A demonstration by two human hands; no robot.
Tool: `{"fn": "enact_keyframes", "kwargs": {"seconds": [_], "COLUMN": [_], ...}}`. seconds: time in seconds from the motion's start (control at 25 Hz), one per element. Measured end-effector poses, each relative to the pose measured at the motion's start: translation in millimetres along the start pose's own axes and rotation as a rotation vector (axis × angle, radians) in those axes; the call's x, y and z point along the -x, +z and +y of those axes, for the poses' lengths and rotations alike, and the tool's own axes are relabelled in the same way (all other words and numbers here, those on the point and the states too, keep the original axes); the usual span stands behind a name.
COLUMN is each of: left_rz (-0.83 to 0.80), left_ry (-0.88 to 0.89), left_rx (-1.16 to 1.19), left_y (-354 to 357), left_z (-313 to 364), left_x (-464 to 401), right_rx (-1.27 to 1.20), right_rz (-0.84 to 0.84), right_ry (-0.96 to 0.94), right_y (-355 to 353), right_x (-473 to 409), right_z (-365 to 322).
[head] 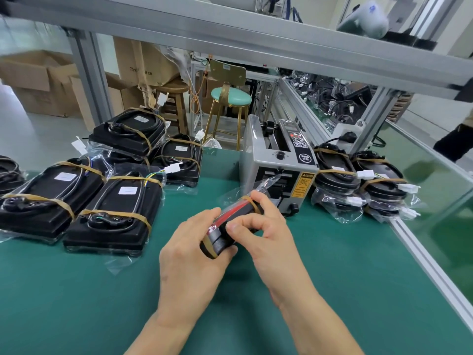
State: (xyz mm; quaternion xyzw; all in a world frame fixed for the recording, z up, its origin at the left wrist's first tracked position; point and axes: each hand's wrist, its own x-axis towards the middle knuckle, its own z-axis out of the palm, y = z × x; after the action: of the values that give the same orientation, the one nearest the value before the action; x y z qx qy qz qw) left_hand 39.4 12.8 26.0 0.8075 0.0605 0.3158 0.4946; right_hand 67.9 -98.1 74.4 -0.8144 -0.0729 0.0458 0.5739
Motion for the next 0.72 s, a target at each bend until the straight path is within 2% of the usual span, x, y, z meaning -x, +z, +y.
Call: {"fn": "enact_keyframes", "kwargs": {"seconds": [0.32, 0.72], "left_rz": [0.003, -0.004], "left_ry": [0.001, 0.020], "left_rx": [-0.009, 0.003], "left_y": [1, 1], "left_z": [0, 2], "left_x": [-1, 0], "right_rx": [-0.026, 0.034], "right_rz": [-0.020, 0.083], "right_ry": [0.008, -0.057], "right_y": [-1, 8], "right_x": [0, -2], "right_z": [0, 8]}}
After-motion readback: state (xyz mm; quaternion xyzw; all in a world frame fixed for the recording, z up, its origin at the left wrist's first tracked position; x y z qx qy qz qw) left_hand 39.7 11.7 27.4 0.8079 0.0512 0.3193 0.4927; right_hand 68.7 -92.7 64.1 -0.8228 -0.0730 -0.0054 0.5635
